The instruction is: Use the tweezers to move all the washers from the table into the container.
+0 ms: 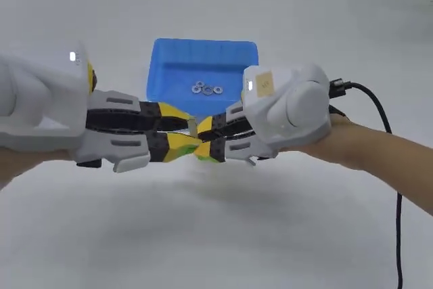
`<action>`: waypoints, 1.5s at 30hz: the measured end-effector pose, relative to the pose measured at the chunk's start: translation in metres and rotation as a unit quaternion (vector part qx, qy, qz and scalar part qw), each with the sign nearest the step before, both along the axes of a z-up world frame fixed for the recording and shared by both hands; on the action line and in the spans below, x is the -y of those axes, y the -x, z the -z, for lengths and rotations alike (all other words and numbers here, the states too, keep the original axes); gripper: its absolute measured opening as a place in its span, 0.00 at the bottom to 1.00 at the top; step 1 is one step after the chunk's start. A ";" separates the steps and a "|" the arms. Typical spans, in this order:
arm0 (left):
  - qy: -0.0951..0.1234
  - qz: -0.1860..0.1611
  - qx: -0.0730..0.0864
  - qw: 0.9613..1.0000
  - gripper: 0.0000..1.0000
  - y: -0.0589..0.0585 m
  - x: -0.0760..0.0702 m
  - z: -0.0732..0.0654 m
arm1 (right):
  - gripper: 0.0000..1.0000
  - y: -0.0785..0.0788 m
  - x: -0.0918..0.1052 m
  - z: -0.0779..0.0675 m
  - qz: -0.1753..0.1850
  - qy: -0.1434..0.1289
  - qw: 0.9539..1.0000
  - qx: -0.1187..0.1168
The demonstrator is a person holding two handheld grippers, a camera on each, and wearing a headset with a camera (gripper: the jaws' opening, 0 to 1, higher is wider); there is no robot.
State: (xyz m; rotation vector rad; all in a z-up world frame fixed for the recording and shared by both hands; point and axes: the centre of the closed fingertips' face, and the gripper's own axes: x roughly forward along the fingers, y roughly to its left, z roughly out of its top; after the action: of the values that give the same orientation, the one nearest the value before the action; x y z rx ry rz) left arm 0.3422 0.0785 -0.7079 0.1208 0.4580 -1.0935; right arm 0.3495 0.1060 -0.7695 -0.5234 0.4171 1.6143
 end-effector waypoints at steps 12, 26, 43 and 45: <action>0.060 -0.078 0.003 0.995 0.38 0.006 -0.025 -0.032 | 0.09 0.009 -0.001 -0.023 0.010 -0.012 1.000 0.005; 0.083 -0.157 -0.007 0.984 0.70 0.023 -0.047 -0.031 | 0.09 -0.006 0.008 -0.063 0.030 -0.031 0.999 0.029; 0.113 -0.223 0.003 0.968 0.97 0.020 -0.072 -0.029 | 0.09 -0.045 -0.002 -0.107 0.041 -0.055 0.995 0.070; 0.115 -0.232 -0.001 0.966 0.99 0.021 -0.075 -0.026 | 0.09 -0.055 -0.005 -0.109 0.047 -0.056 0.995 0.073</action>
State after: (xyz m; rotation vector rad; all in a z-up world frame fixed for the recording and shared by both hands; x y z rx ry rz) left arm 0.3209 0.1538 -0.6819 -0.1865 0.3349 -0.6770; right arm 0.4042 0.1106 -0.6606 -0.5247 0.2376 1.4894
